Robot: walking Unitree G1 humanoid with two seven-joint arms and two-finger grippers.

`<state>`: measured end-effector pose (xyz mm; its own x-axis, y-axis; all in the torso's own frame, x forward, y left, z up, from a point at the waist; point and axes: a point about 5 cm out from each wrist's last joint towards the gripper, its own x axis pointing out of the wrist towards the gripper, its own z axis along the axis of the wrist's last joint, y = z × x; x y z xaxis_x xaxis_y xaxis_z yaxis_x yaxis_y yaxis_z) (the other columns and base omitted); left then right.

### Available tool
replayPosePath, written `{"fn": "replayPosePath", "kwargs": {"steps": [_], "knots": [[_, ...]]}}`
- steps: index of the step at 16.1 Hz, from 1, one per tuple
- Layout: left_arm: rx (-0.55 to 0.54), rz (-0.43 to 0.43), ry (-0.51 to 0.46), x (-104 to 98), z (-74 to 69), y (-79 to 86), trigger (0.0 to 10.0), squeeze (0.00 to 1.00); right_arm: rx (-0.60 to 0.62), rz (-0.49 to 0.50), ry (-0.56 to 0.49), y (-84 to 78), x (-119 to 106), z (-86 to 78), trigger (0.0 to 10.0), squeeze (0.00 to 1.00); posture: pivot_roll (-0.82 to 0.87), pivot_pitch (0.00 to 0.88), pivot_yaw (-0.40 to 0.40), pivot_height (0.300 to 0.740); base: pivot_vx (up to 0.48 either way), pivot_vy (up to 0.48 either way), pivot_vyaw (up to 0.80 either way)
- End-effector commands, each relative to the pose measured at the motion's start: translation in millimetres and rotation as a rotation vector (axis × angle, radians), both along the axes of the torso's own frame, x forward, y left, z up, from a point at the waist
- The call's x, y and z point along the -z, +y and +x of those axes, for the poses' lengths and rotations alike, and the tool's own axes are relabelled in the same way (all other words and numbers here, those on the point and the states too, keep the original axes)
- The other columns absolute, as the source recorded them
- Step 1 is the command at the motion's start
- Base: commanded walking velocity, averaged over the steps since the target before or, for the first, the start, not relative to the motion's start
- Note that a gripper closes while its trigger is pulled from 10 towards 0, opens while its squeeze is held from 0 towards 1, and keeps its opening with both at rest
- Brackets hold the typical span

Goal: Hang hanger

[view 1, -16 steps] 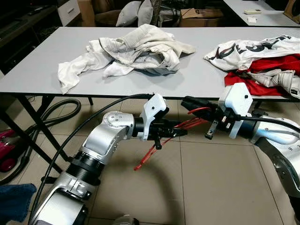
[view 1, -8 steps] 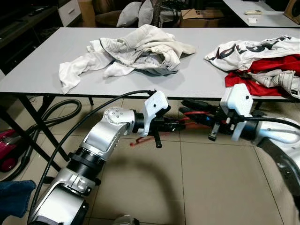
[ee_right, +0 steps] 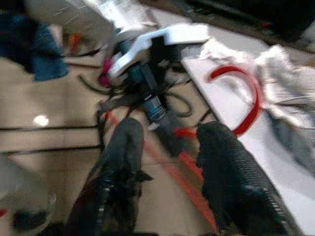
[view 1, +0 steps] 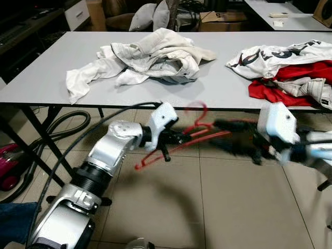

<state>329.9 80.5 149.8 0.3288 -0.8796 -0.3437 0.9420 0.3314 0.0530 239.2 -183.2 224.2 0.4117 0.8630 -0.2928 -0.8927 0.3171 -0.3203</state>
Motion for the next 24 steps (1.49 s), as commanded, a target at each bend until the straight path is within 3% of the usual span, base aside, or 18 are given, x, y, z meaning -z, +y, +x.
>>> {"fn": "replayPosePath", "kwargs": {"steps": [1,3,4,5,7,8,9,12,14,15,16,24], "knots": [[0.0,0.012,-0.031,-6.0,3.8,2.9,0.0,0.0,-0.043,0.0,-0.013,-1.3,-9.4,-5.5,10.0,1.0,-0.09,0.004,0.064,0.74,0.0,0.0,0.0],[0.066,0.05,-0.05,-6.9,3.3,9.7,0.0,0.0,-0.05,-0.078,0.067,-26.2,-16.9,-11.7,10.0,1.0,-0.09,0.006,0.062,0.74,0.0,0.0,0.0],[0.082,0.059,-0.054,-7.5,3.1,10.7,0.0,0.0,-0.044,-0.11,0.078,-31.1,-16.5,-12.2,10.0,1.0,-0.09,0.006,0.062,0.74,0.0,0.0,0.0],[0.126,0.068,-0.064,-12.1,2.7,11.2,0.0,0.0,0.001,-0.148,0.04,-39.0,-17.2,-5.8,10.0,1.0,-0.09,0.007,0.061,0.74,0.0,0.0,0.0],[0.204,0.102,-0.1,-18.5,0.6,10.0,0.0,0.0,0.035,-0.15,-0.031,-37.5,-17.3,3.5,10.0,1.0,-0.1,0.007,0.062,0.74,0.0,0.0,0.0],[0.24,0.121,-0.129,-21.7,-0.4,8.1,0.0,0.0,0.008,-0.144,-0.015,-32.5,-13.6,2.8,10.0,0.64,-0.1,0.008,0.064,0.74,0.0,0.0,0.0],[0.272,0.138,-0.165,-27.0,-1.1,5.1,0.0,0.0,-0.035,-0.151,-0.006,-26.1,-8.5,0.8,10.0,0.0,-0.1,0.008,0.065,0.74,0.0,0.0,0.0],[0.31,0.155,-0.199,-35.0,-3.3,-0.2,0.0,0.0,-0.084,-0.17,0.001,-20.7,-0.3,-0.8,10.0,0.0,-0.1,0.008,0.065,0.74,0.0,0.0,0.0],[0.345,0.156,-0.222,-41.5,-6.6,-3.4,0.0,0.0,-0.082,-0.194,0.006,-17.6,4.7,1.0,6.0,0.0,-0.09,0.009,0.063,0.74,0.0,0.0,0.0],[0.372,0.165,-0.244,-45.1,-9.5,-5.5,0.0,0.0,-0.076,-0.199,0.007,-14.5,7.1,3.4,1.7,0.0,-0.09,0.011,0.064,0.74,0.0,0.0,0.0],[0.395,0.178,-0.263,-48.2,-12.4,-7.4,0.0,0.0,-0.071,-0.193,0.008,-12.1,9.0,6.0,0.0,0.0,-0.09,0.011,0.064,0.74,0.0,0.0,0.0],[0.453,0.257,-0.32,-54.1,-16.6,-5.6,0.0,0.0,-0.075,-0.211,0.045,-11.3,16.9,6.6,0.0,0.0,-0.08,0.011,0.074,0.74,0.0,0.0,0.0]]}}
